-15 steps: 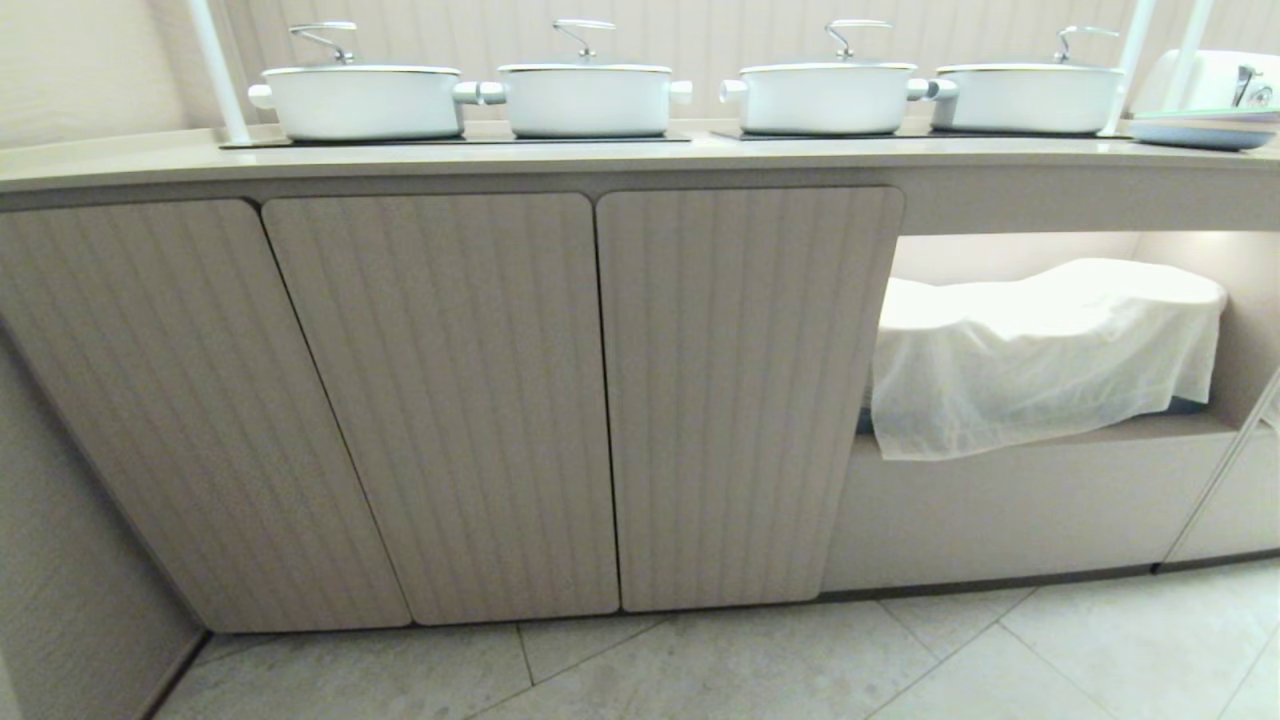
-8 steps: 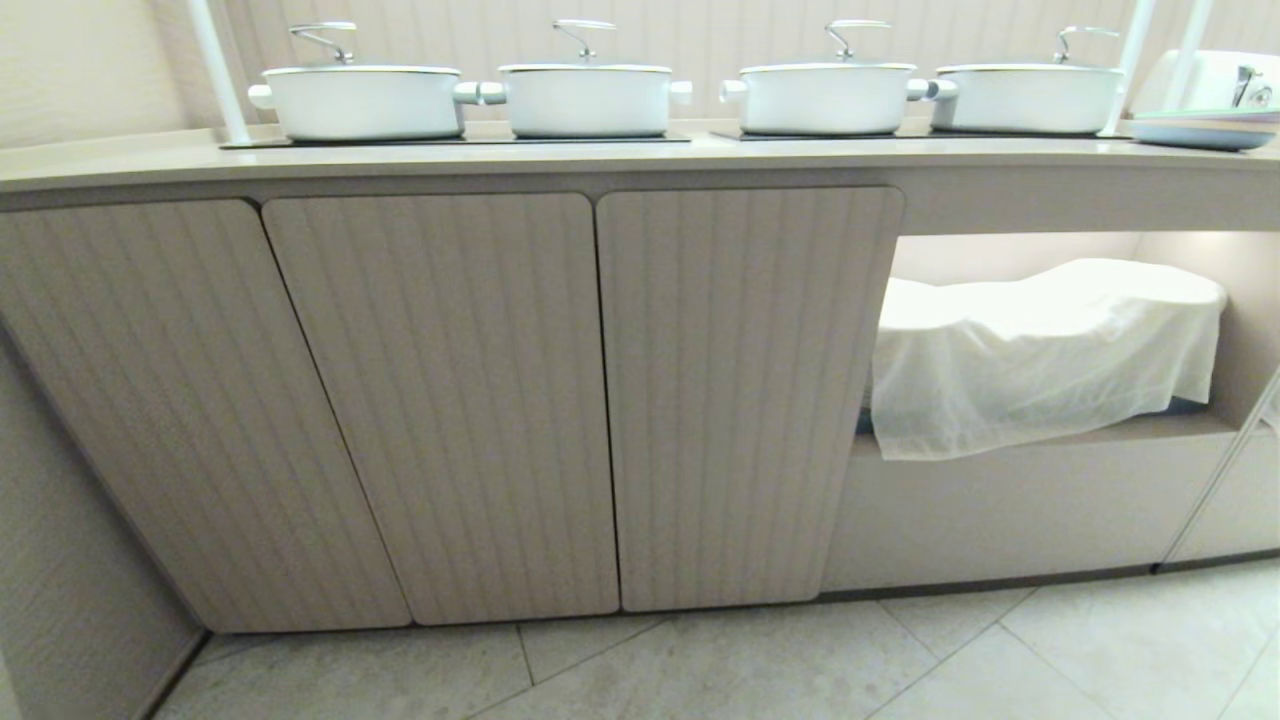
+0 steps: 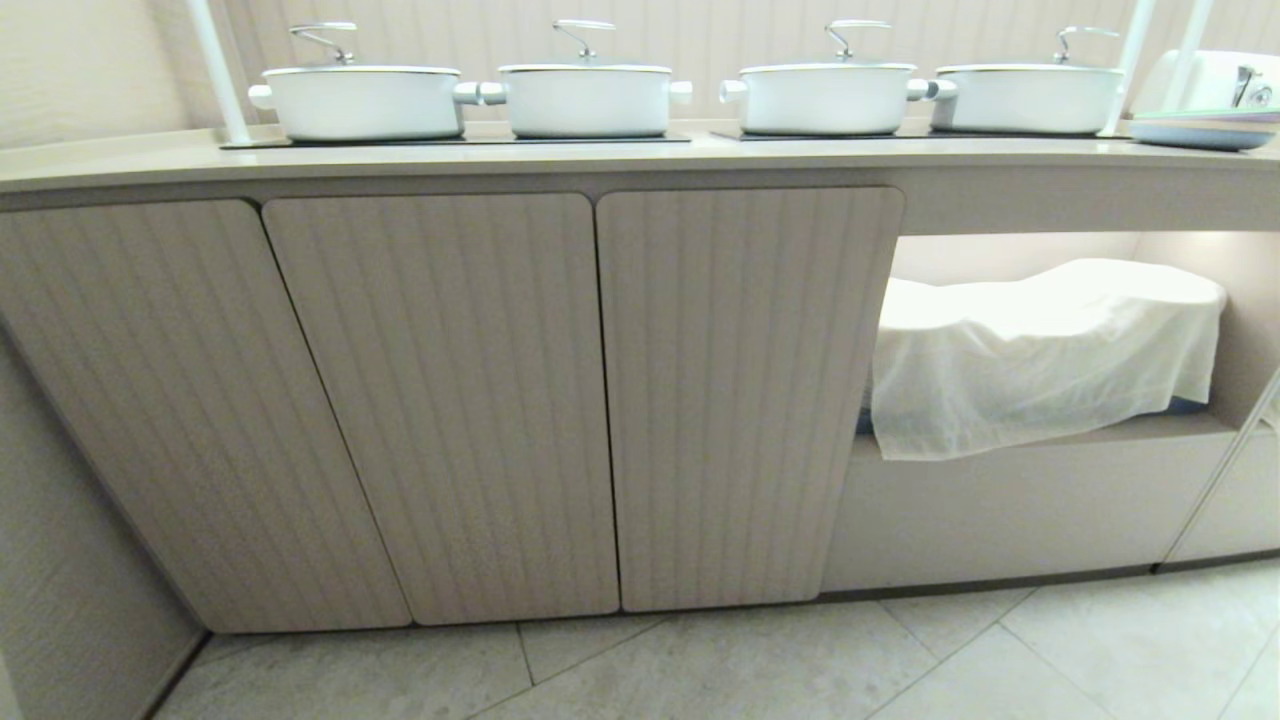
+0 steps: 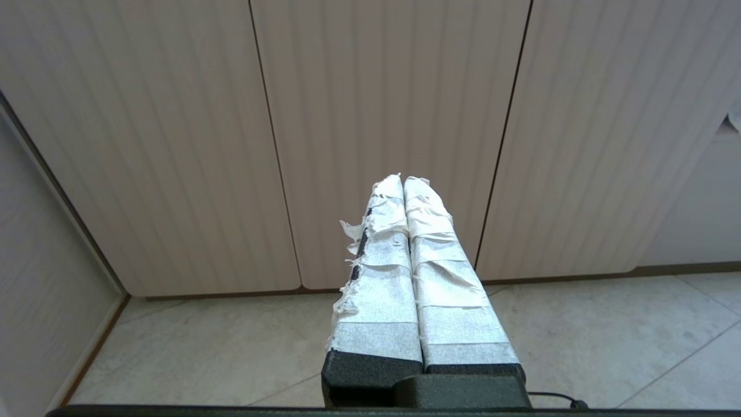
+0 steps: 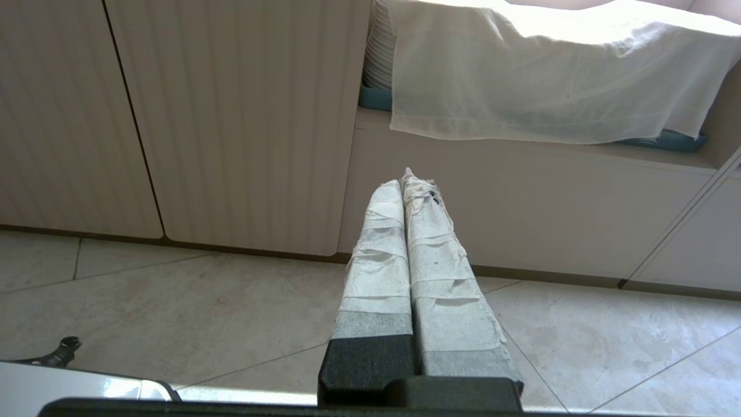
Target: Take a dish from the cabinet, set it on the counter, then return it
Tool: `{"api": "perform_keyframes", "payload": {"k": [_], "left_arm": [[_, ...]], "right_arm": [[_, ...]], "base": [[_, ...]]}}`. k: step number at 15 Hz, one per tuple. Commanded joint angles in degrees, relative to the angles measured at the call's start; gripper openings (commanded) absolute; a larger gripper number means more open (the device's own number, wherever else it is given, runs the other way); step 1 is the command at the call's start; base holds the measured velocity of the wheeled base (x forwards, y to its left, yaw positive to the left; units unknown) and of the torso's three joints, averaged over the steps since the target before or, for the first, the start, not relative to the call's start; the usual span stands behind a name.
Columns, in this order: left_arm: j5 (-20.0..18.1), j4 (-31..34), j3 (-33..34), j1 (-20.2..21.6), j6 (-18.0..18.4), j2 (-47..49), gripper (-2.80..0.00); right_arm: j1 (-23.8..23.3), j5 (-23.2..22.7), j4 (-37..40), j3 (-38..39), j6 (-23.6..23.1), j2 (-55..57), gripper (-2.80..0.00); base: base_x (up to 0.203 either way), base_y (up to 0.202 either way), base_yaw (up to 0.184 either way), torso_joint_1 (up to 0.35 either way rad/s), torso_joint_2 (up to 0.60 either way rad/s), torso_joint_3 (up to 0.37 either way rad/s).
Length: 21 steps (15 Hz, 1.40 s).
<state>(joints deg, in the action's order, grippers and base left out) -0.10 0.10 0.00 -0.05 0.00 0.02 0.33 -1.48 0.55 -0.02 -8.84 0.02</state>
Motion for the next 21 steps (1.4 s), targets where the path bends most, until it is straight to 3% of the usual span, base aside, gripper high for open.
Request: {"api": "perform_keyframes", "payload": {"k": [1,21], "left_arm": [[0.01,-0.01,0.0,-0.01,0.0,-0.02,-2.8],[0.01,-0.01,0.0,0.05,0.0,-0.02,-2.8]], "right_arm": [[0.02,-0.02,-0.02,0.02,-0.04,0.0,-2.8],[-0.07,-0.01,0.06,0.02,0.05,-0.02,-2.8]], "base": [[0.0,0.0,0.0,0.0,0.0,0.0],[0.0,0.0,0.0,0.0,0.0,0.0]]}}
